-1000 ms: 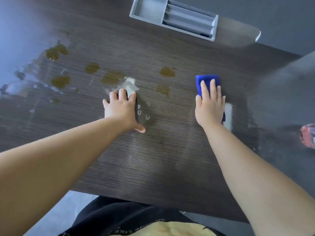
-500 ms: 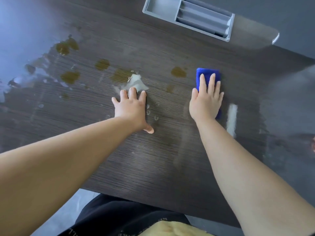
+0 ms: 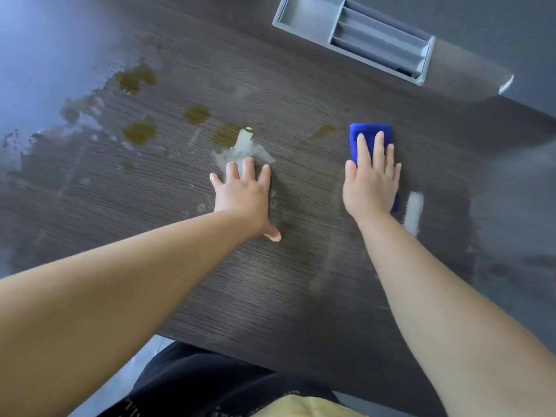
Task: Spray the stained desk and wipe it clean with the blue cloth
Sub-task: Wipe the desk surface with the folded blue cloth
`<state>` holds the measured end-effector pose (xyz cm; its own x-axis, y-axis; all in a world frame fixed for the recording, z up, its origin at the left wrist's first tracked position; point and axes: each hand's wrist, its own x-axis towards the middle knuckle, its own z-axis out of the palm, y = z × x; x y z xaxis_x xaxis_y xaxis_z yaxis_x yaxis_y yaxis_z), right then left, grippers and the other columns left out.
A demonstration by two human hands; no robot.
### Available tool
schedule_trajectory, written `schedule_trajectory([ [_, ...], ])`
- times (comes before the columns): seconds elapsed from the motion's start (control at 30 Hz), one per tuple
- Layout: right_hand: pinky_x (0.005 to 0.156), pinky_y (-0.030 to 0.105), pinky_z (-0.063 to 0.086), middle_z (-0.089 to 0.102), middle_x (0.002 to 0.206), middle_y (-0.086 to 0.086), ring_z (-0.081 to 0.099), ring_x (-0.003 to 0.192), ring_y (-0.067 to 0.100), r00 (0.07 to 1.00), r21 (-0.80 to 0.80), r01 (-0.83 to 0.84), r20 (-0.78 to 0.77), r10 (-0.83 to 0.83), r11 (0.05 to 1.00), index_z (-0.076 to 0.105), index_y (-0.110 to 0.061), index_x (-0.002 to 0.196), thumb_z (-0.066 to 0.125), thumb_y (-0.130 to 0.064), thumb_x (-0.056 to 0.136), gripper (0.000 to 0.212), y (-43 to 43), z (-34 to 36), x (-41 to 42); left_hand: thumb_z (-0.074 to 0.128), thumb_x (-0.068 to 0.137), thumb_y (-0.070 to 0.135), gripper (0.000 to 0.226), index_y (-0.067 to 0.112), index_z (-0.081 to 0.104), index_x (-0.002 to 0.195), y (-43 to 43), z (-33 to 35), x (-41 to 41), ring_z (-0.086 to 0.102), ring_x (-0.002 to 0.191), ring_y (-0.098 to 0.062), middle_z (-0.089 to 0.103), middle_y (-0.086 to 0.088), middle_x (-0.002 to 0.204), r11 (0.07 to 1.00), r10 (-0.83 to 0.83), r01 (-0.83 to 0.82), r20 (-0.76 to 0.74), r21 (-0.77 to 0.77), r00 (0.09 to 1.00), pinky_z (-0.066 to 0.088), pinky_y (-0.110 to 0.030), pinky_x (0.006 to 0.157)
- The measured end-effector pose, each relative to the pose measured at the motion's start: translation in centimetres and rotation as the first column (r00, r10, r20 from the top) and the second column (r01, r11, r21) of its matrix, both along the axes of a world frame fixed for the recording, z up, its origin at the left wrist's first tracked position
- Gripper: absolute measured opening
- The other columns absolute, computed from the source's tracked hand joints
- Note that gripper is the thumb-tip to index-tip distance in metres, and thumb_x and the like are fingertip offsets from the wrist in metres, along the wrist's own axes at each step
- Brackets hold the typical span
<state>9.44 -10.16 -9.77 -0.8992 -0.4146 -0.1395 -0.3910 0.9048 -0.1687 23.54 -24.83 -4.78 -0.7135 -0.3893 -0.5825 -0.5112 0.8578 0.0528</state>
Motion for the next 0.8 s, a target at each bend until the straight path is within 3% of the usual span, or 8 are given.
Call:
schedule_trajectory([
  [0.07, 0.115, 0.050, 0.010, 0.008, 0.158, 0.008, 0.009, 0.144, 0.032, 1.000, -0.009, 0.011, 0.006, -0.011, 1.000, 0.019, -0.023, 0.150, 0.032, -0.033, 0.100, 0.053, -2.1, 0.0, 1.5, 0.076, 0.048, 0.070, 0.129, 0.020, 0.010, 0.147, 0.1, 0.0, 0.0, 0.016, 0.135, -0.035, 0.014, -0.009, 0.149, 1.000, -0.002, 0.002, 0.002, -0.008, 1.000, 0.022, -0.059, 0.110],
  [0.23, 0.113, 0.047, 0.016, 0.024, 0.155, 0.007, 0.020, 0.142, 0.030, 0.819, 0.003, -0.573, 0.023, 0.573, 0.820, 0.031, -0.023, 0.146, 0.026, -0.035, 0.097, 0.050, 3.0, 0.1, 5.0, 0.076, 0.048, 0.069, 0.129, 0.021, 0.009, 0.147, 0.1, -0.2, 0.1, 0.015, 0.136, -0.035, 0.011, -0.010, 0.150, 1.000, -0.004, 0.004, -0.004, -0.009, 1.000, 0.021, -0.059, 0.110],
  [0.3, 0.113, 0.047, 0.014, 0.024, 0.155, 0.007, 0.020, 0.142, 0.030, 0.867, 0.001, -0.497, 0.026, 0.497, 0.867, 0.032, -0.024, 0.145, 0.026, -0.034, 0.097, 0.049, 4.1, 0.3, 2.5, 0.076, 0.049, 0.070, 0.129, 0.022, 0.007, 0.148, 0.1, -0.3, 0.0, 0.013, 0.137, -0.036, 0.009, -0.010, 0.151, 1.000, -0.006, 0.006, 0.002, -0.005, 1.000, 0.020, -0.059, 0.110],
  [0.4, 0.115, 0.049, 0.011, 0.011, 0.158, 0.007, 0.010, 0.144, 0.030, 0.982, 0.032, -0.187, 0.003, 0.187, 0.982, 0.021, -0.024, 0.149, 0.027, -0.032, 0.101, 0.049, 1.0, 0.3, -2.2, 0.075, 0.049, 0.071, 0.129, 0.022, 0.006, 0.148, 0.0, -0.3, 0.0, 0.013, 0.137, -0.035, 0.009, -0.010, 0.151, 1.000, -0.009, 0.009, 0.008, -0.009, 1.000, 0.020, -0.059, 0.111],
  [0.5, 0.117, 0.047, 0.006, 0.001, 0.159, 0.005, 0.004, 0.145, 0.028, 1.000, 0.026, -0.020, 0.013, 0.020, 0.999, 0.012, -0.027, 0.150, 0.028, -0.035, 0.101, 0.052, -4.2, 0.2, -4.0, 0.075, 0.049, 0.071, 0.130, 0.022, 0.006, 0.148, 0.0, -0.3, 0.0, 0.013, 0.137, -0.035, 0.009, -0.010, 0.151, 1.000, -0.002, 0.002, 0.009, -0.015, 1.000, 0.020, -0.058, 0.111],
  [0.6, 0.114, 0.048, 0.010, 0.009, 0.159, 0.007, 0.009, 0.144, 0.031, 0.960, 0.000, -0.281, 0.011, 0.281, 0.960, 0.019, -0.025, 0.149, 0.029, -0.035, 0.100, 0.052, -5.5, -0.1, -0.9, 0.075, 0.049, 0.070, 0.130, 0.022, 0.007, 0.148, 0.1, -0.3, 0.1, 0.013, 0.137, -0.035, 0.009, -0.009, 0.151, 1.000, 0.002, -0.002, 0.004, -0.014, 1.000, 0.020, -0.058, 0.111],
  [0.7, 0.113, 0.048, 0.014, 0.022, 0.156, 0.007, 0.019, 0.142, 0.031, 0.793, -0.019, -0.609, 0.011, 0.609, 0.793, 0.030, -0.025, 0.146, 0.027, -0.036, 0.097, 0.051, -1.4, 0.0, 2.1, 0.076, 0.049, 0.070, 0.129, 0.021, 0.008, 0.148, 0.1, -0.3, 0.1, 0.013, 0.137, -0.034, 0.010, -0.009, 0.151, 1.000, 0.002, -0.002, -0.014, -0.014, 1.000, 0.020, -0.058, 0.111],
  [0.8, 0.112, 0.049, 0.017, 0.026, 0.154, 0.006, 0.023, 0.141, 0.030, 0.780, -0.011, -0.626, 0.018, 0.626, 0.780, 0.034, -0.025, 0.144, 0.029, -0.035, 0.096, 0.049, 1.8, 0.3, -0.1, 0.076, 0.049, 0.070, 0.129, 0.021, 0.008, 0.147, 0.1, -0.4, 0.1, 0.014, 0.136, -0.034, 0.010, -0.009, 0.150, 1.000, 0.003, -0.003, -0.022, -0.005, 1.000, 0.019, -0.058, 0.111],
])
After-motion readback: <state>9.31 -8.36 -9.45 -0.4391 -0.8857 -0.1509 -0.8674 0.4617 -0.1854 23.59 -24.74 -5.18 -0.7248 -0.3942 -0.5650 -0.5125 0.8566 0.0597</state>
